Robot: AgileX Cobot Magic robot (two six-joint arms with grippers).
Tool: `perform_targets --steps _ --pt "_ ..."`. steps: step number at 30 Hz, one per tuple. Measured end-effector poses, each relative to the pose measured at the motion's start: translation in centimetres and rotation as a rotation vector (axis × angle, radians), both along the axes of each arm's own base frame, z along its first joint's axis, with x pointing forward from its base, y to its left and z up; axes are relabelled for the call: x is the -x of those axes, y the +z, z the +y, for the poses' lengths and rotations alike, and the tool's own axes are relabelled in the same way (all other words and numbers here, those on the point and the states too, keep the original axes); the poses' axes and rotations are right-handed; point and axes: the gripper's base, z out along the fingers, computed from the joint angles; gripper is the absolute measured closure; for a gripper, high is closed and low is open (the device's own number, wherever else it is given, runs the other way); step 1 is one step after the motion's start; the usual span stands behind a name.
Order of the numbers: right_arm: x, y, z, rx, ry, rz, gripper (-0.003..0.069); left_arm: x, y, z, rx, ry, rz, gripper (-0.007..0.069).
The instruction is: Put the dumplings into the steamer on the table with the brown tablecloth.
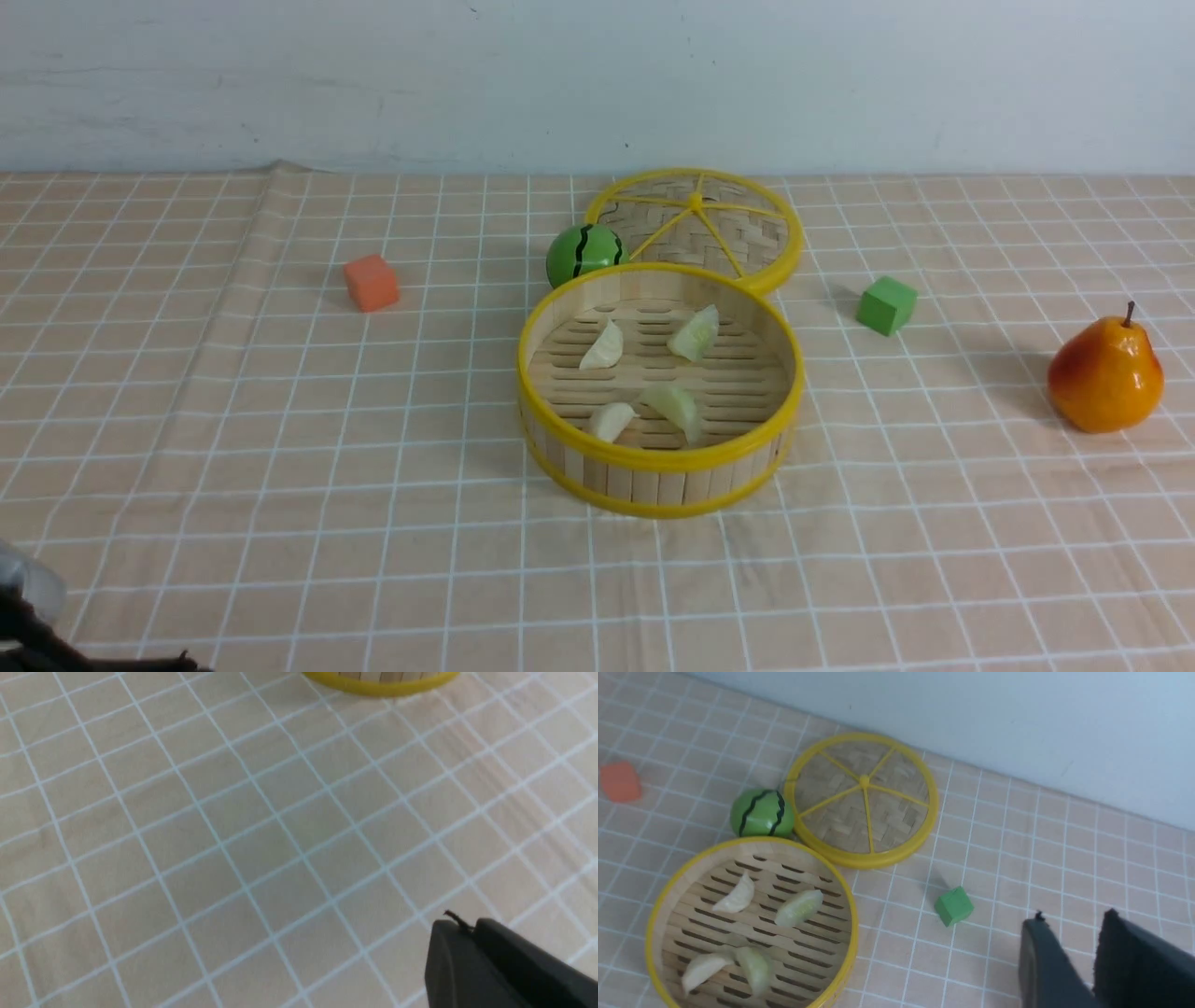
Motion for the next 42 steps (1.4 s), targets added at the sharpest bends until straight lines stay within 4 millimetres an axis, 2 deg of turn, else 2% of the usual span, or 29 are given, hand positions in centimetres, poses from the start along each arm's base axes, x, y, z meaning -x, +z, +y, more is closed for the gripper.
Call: perform_targets --steps 4,5,6,8,9,11,14,15,16,18,19,20,22,23,27,28,29,31,37,40,42 --pt "4.9 0.3 -0.9 -0.024 0.021 -0.023 0.0658 -0.8 1.3 -0.4 0.153 0.055 -0.097 0.0575" --pt "5.1 0.3 -0.9 -0.023 0.023 -0.023 0.0665 -0.9 1.4 -0.4 0.163 0.057 -0.107 0.0575" --pt "6.9 -0.4 -1.3 -0.014 0.031 -0.027 0.0678 -1.0 1.7 -0.5 0.199 0.064 -0.132 0.0575" --pt "9.0 -1.6 -1.8 -0.007 0.038 -0.04 0.0679 -1.1 2.0 -0.6 0.226 0.068 -0.156 0.0575" --pt "10.4 -2.7 -2.1 -0.009 0.04 -0.074 0.0679 -1.2 2.1 -0.6 0.236 0.068 -0.169 0.0575" --pt "11.9 -4.1 -2.5 -0.016 0.04 -0.119 0.0679 -1.2 2.2 -0.6 0.241 0.068 -0.176 0.0574" --pt "15.2 -7.3 -3.0 -0.071 0.045 -0.252 0.0679 -1.2 2.2 -0.6 0.245 0.068 -0.177 0.0569" --pt "15.7 -9.1 -3.1 -0.09 0.046 -0.266 0.0679 -1.2 2.2 -0.6 0.245 0.068 -0.177 0.0568" --pt "16.2 -10.1 -3.2 -0.107 0.046 -0.29 0.0678 -1.2 2.2 -0.6 0.245 0.068 -0.177 0.0568" --pt "18.0 -14.6 -3.5 -0.191 0.034 -0.401 0.0677 -1.2 2.2 -0.6 0.245 0.068 -0.177 0.0568" --pt "18.2 -15.5 -3.6 -0.195 0.032 -0.398 0.0677 -1.2 2.2 -0.6 0.245 0.068 -0.177 0.0568" --pt "18.7 -18.2 -3.8 -0.223 0.018 -0.438 0.0676 -1.2 2.2 -0.6 0.245 0.068 -0.177 0.0568" --pt "19.0 -20.3 -4.0 -0.244 0.002 -0.48 0.0676 -1.2 2.2 -0.6 0.245 0.068 -0.177 0.0568" --pt "19.4 -23.8 -4.2 -0.252 -0.017 -0.503 0.0676 -1.2 2.2 -0.6 0.245 0.068 -0.177 0.0568" --pt "20.0 -29.6 -4.8 -0.258 -0.056 -0.561 0.0672 -1.2 2.2 -0.6 0.245 0.068 -0.177 0.0564" --pt "20.1 -30.0 -4.8 -0.257 -0.057 -0.552 0.0672 -1.2 2.2 -0.6 0.245 0.068 -0.177 0.0564" --pt "20.3 -31.8 -4.9 -0.253 -0.067 -0.545 0.0671 -1.2 2.2 -0.6 0.244 0.068 -0.177 0.0561" --pt "20.4 -33.0 -4.9 -0.25 -0.071 -0.492 0.0669 -1.2 2.2 -0.6 0.245 0.068 -0.178 0.0558" --pt "20.7 -34.7 -4.7 -0.217 -0.05 -0.307 0.0669 -1.2 2.3 -0.6 0.246 0.069 -0.179 0.0553" --pt "20.8 -35.1 -4.6 -0.21 -0.044 -0.266 0.0666 -1.2 2.3 -0.6 0.247 0.069 -0.178 0.055" --pt "21.2 -34.9 -4.7 -0.219 -0.04 -0.298 0.0664 -1.2 2.3 -0.6 0.247 0.069 -0.178 0.055"
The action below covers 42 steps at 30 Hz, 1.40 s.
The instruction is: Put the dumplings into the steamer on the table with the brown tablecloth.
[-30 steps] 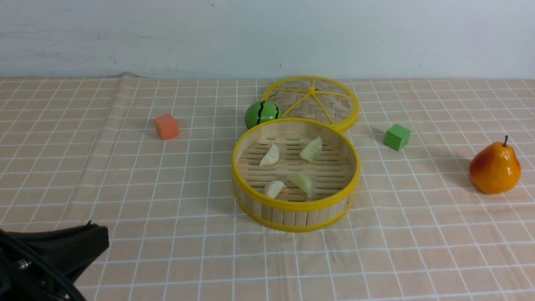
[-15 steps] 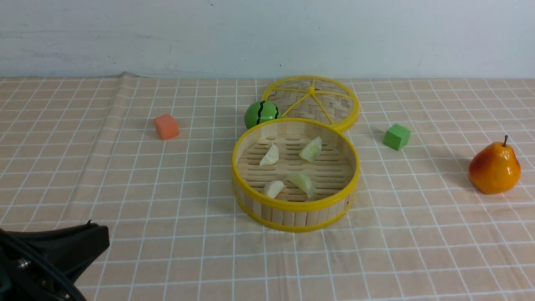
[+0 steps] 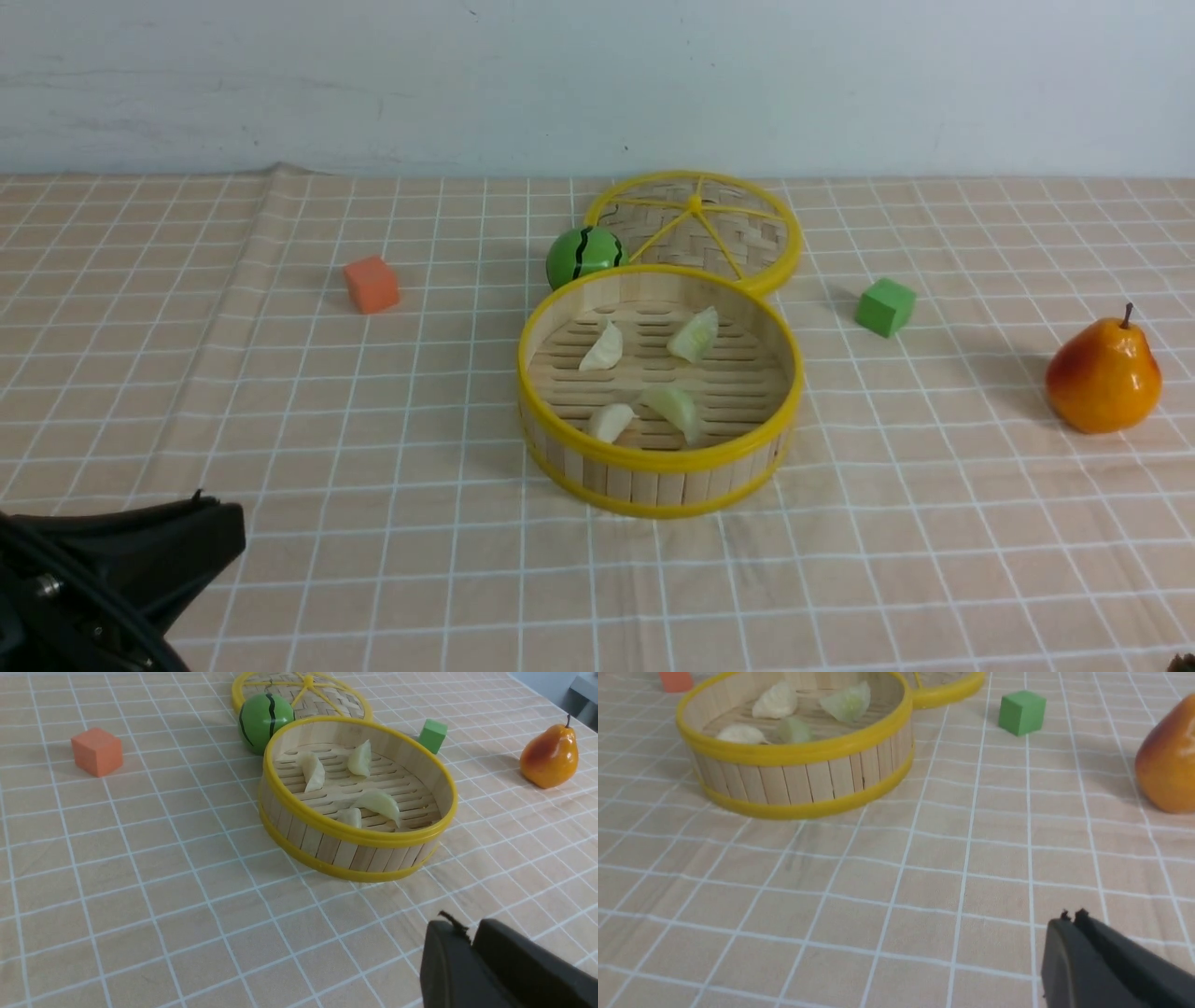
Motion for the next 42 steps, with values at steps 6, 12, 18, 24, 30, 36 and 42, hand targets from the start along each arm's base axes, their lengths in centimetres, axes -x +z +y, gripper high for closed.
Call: perform_targets --steps 6,12,18,24,30,36,42 --pt "1.5 0.5 -0.6 -0.024 -0.049 -0.12 0.0661 0.0 0.0 0.0 0.0 0.0 0.002 0.0547" --pt "1.6 -0.1 -0.8 -0.011 -0.094 -0.053 0.0659 0.0 -0.1 0.0 -0.003 0.0 0.007 0.0544" --pt "1.8 -0.8 -0.7 0.012 -0.09 0.03 0.0659 0.0 -0.1 0.0 -0.005 0.0 0.011 0.0538" --pt "1.9 -1.0 -0.9 -0.037 -0.124 0.077 0.0659 0.0 -0.1 0.0 -0.006 0.0 0.011 0.0533" --pt "1.9 -1.0 -1.1 -0.058 -0.155 0.083 0.0659 0.0 -0.1 0.0 -0.006 0.0 0.012 0.0533" --pt "1.9 -1.0 -1.2 -0.063 -0.159 0.085 0.0655 0.0 -0.1 0.0 -0.006 0.0 0.012 0.0526" --pt "1.9 -1.0 -1.2 -0.064 -0.16 0.085 0.065 0.0 -0.1 0.0 -0.007 0.0 0.012 0.0516"
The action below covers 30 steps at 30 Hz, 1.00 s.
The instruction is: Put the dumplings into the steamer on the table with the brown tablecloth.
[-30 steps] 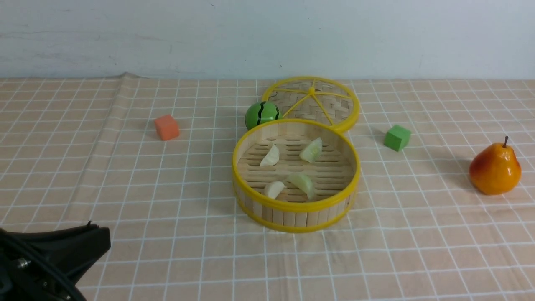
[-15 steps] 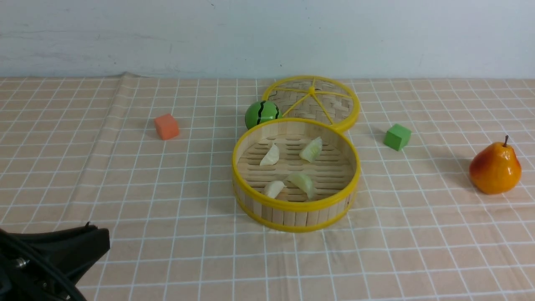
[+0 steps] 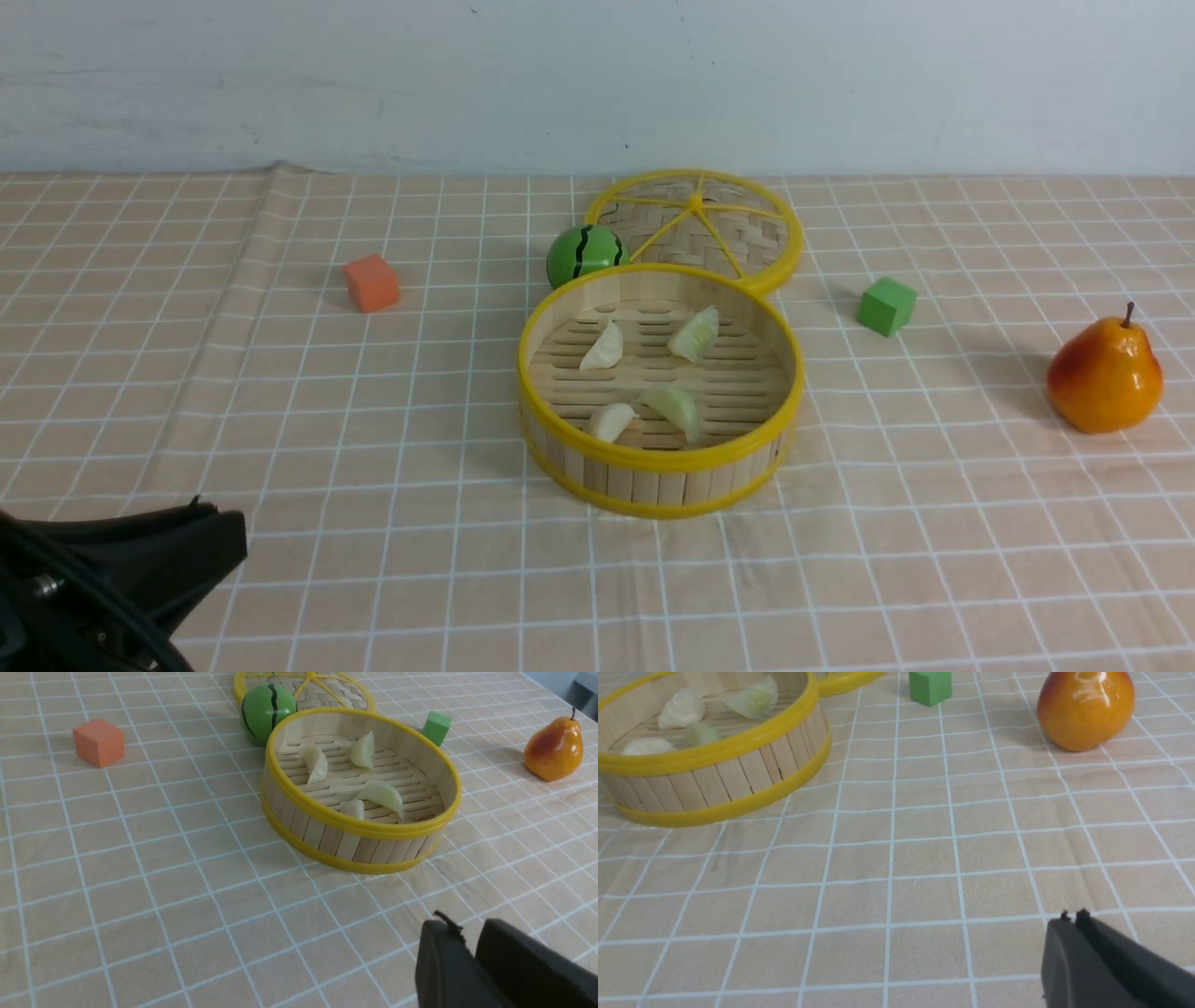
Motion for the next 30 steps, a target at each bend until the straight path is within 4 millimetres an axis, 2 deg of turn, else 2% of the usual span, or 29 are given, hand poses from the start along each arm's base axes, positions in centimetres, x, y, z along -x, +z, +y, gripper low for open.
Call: perform_targets --steps 9,15,17,21,23,26,30 --pt "0.0 0.0 0.0 0.001 0.0 0.001 0.0642 0.2 -0.3 0.1 0.01 -0.002 -0.018 0.0512" --pt "0.0 0.0 0.0 0.003 0.0 0.001 0.0637 2.6 -2.6 1.8 -0.04 0.0 -0.128 0.0512" --pt "0.0 0.0 0.0 0.003 0.0 0.001 0.0636 3.8 -3.9 2.8 0.006 0.04 -0.233 0.0512" --pt "0.0 0.0 0.0 0.003 0.0 0.001 0.0631 4.7 -4.8 3.8 0.071 0.14 -0.426 0.0512" --pt "0.0 0.0 0.0 0.003 0.0 0.001 0.0627 5.0 -5.9 4.5 0.073 0.242 -0.532 0.0512" --pt "0.0 0.0 0.0 0.003 0.0 0.001 0.0622 4.6 -7.5 4.9 0.036 0.342 -0.51 0.0512" --pt "0.0 0.0 0.0 0.003 0.0 0.001 0.0617 4.4 -9.4 5.4 -0.017 0.417 -0.322 0.0512"
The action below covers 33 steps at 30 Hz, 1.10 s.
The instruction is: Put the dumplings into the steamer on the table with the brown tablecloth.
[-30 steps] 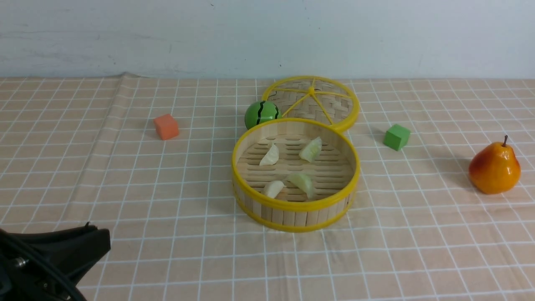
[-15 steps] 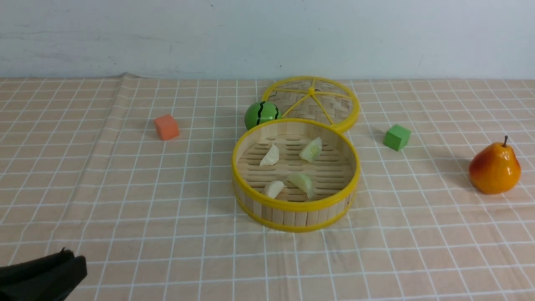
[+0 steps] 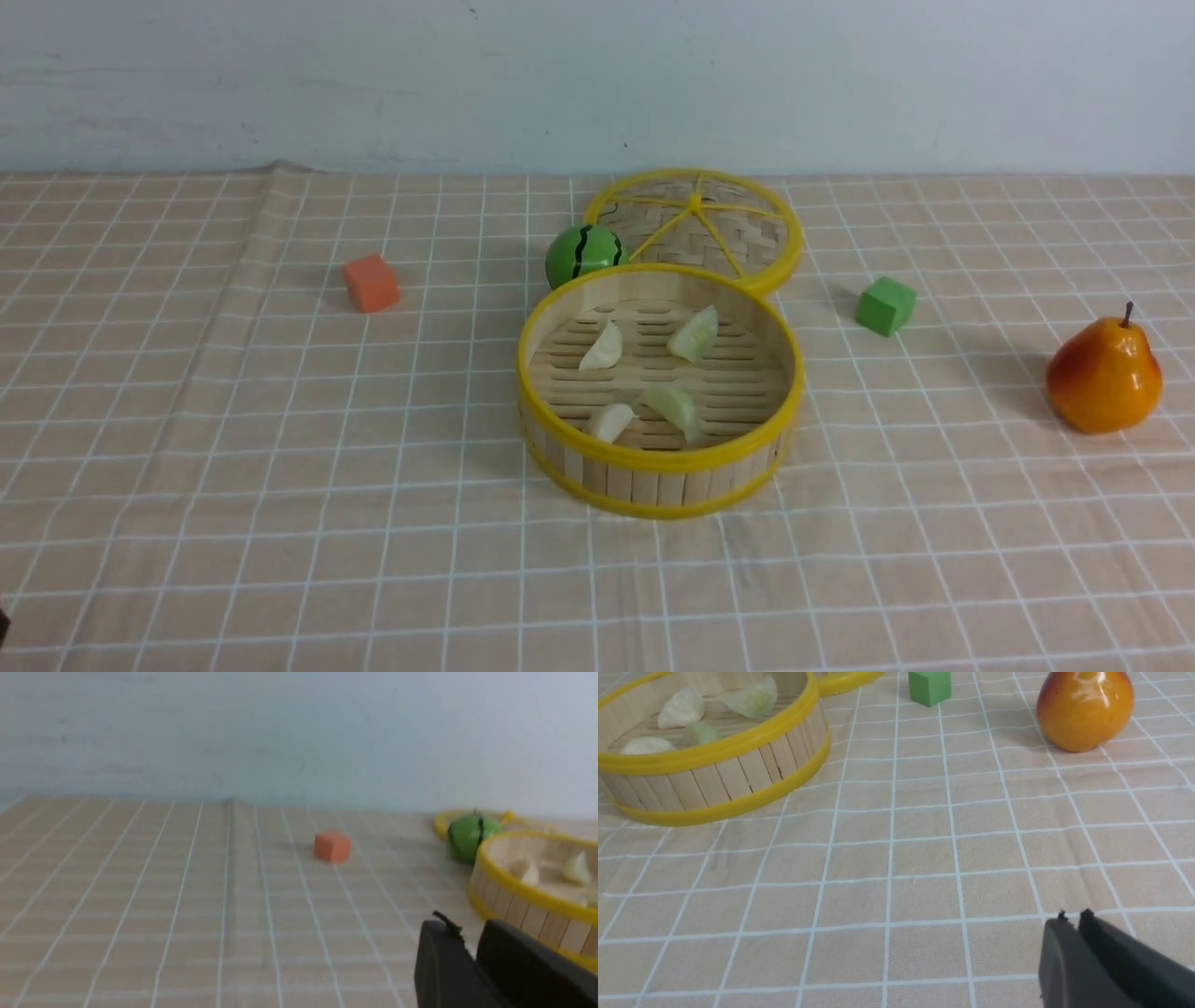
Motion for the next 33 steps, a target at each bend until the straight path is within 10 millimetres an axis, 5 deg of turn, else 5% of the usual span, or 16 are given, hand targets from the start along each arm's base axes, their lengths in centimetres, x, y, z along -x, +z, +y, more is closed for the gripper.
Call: perform_targets --steps 6,10,33 --pt "0.0 0.0 0.0 -0.001 0.0 0.0 0.0613 0.5 -3.0 0.0 0.03 0.006 0.321 0.0562" --pt "0.0 0.0 0.0 -0.001 0.0 0.0 0.0608 0.5 -3.0 0.0 0.008 0.002 0.326 0.0638" --pt "0.0 0.0 0.0 -0.003 -0.001 0.0 0.0571 0.5 -3.0 -0.1 0.016 -0.003 0.329 0.0638"
